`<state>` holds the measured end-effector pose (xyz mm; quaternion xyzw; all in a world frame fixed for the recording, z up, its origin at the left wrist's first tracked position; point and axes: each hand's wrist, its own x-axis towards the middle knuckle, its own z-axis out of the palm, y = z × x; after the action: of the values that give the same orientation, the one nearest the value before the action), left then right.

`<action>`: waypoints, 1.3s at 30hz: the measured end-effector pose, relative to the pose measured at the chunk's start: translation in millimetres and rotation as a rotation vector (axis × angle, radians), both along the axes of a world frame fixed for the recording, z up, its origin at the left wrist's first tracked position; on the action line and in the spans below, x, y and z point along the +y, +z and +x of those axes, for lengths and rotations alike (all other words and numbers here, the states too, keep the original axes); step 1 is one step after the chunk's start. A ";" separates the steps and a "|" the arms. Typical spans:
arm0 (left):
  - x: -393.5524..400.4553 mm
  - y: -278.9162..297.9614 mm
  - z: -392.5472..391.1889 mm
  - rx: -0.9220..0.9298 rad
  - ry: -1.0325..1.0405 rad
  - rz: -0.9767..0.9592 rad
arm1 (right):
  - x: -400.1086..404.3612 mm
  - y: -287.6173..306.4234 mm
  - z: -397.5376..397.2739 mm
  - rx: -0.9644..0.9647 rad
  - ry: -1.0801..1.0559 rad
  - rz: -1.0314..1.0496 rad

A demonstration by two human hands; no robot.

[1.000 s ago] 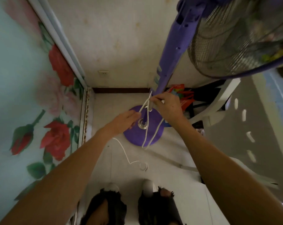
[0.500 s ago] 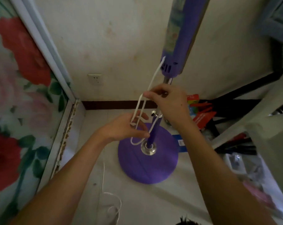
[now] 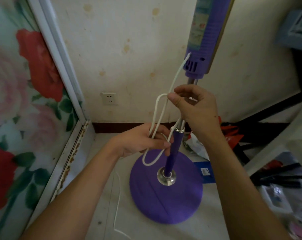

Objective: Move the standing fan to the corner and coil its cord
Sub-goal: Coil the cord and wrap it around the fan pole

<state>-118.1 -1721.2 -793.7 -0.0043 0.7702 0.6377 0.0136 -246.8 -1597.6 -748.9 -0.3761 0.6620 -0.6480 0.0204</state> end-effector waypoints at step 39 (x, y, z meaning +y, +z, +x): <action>-29.3 44.4 31.9 0.153 0.429 0.056 | 73.8 -127.5 28.4 -0.205 0.483 0.479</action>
<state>-86.2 -1750.5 -749.3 -0.1195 0.7322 0.6457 -0.1806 -218.4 -1523.7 -876.4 -0.4393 0.6818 -0.4852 0.3268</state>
